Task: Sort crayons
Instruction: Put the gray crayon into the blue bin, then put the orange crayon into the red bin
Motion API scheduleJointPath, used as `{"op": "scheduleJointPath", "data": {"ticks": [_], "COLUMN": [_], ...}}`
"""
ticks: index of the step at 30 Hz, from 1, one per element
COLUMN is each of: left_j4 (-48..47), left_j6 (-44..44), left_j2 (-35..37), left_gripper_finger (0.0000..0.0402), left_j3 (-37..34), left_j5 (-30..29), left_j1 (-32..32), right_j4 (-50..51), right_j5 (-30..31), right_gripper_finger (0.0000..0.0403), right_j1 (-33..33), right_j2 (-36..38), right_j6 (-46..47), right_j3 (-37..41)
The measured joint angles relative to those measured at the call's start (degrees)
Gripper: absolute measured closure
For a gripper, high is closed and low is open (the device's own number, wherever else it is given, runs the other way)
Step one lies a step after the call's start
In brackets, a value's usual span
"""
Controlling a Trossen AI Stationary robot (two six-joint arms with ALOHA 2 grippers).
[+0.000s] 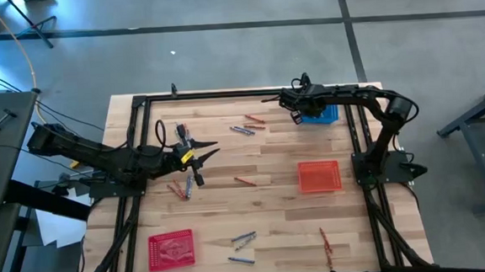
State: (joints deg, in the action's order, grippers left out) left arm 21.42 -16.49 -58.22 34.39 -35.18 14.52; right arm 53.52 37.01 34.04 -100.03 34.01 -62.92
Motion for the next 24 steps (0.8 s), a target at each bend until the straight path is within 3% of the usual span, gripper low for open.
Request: {"op": "scheduleJointPath", "data": {"ticks": [8, 15, 24], "left_j4": [-0.12, -0.28, -0.46], "left_j6": [0.0, -0.02, -0.3], "left_j2": [0.0, 0.0, 0.0], "left_gripper_finger": [0.0326, 0.0326, 0.0326], "left_j3": [0.0, 0.0, 0.0], "left_j5": [0.0, 0.0, 0.0], "left_j1": [0.0, 0.0, 0.0], "right_j4": [-0.17, 1.1, 6.05], "right_j5": [0.0, -0.31, -13.91], "right_gripper_finger": [0.0322, 0.0318, 0.0318], "right_j1": [0.0, 0.0, -5.46], "right_j2": [0.0, 0.42, 12.92], "right_j6": [-1.5, 0.98, 5.06], "right_j3": [0.0, 0.0, 0.0]}}
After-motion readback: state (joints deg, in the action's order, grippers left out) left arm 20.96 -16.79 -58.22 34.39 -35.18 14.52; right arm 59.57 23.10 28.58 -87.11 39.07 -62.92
